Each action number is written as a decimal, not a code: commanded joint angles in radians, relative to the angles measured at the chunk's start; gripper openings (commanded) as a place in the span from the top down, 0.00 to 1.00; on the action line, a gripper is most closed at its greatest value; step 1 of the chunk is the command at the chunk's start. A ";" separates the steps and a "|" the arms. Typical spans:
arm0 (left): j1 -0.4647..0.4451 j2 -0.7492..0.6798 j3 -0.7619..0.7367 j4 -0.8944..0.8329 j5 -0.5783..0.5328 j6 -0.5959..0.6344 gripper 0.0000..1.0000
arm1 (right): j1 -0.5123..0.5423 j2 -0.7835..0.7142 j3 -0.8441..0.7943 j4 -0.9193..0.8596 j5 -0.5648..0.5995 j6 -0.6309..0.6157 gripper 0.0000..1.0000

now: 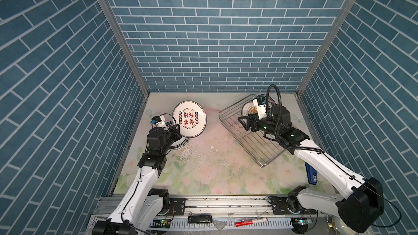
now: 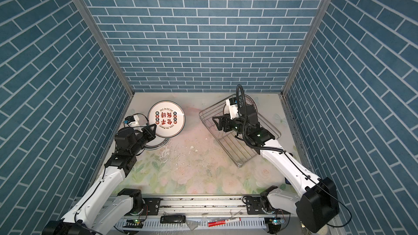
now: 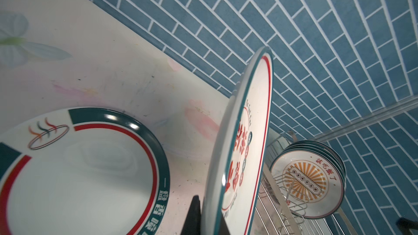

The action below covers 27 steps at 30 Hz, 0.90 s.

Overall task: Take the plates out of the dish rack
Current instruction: 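Open the right gripper and carry the plate with the left gripper toward the stack, then lower the plate flat onto the stacked plates with the left gripper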

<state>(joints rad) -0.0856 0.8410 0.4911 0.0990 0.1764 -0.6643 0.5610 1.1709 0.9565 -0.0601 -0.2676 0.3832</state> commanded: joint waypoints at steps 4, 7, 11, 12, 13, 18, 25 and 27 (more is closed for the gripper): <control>0.032 -0.097 -0.002 -0.143 -0.191 0.012 1.00 | 0.005 -0.042 0.000 -0.065 0.205 -0.078 0.01; 0.037 -0.130 0.011 -0.227 -0.283 0.012 1.00 | 0.003 -0.057 -0.011 -0.070 0.294 -0.085 0.01; 0.040 -0.148 0.031 -0.351 -0.400 -0.009 1.00 | 0.004 -0.070 -0.029 -0.051 0.355 -0.086 0.01; 0.040 -0.145 0.034 -0.366 -0.417 -0.015 1.00 | 0.004 -0.071 -0.033 -0.047 0.355 -0.086 0.01; 0.039 -0.141 0.037 -0.384 -0.434 -0.020 1.00 | 0.004 -0.070 -0.033 -0.049 0.354 -0.087 0.01; 0.049 -0.108 0.039 -0.379 -0.424 -0.030 1.00 | 0.004 -0.062 -0.033 -0.046 0.335 -0.086 0.01; 0.067 -0.082 0.041 -0.386 -0.412 -0.038 1.00 | 0.004 -0.042 -0.031 -0.041 0.307 -0.088 0.01; 0.079 -0.077 0.037 -0.379 -0.397 -0.044 1.00 | 0.004 -0.039 -0.030 -0.041 0.301 -0.090 0.01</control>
<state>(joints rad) -0.0219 0.7654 0.4942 -0.2958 -0.2203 -0.6930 0.5610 1.1259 0.9520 -0.1120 0.0406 0.3313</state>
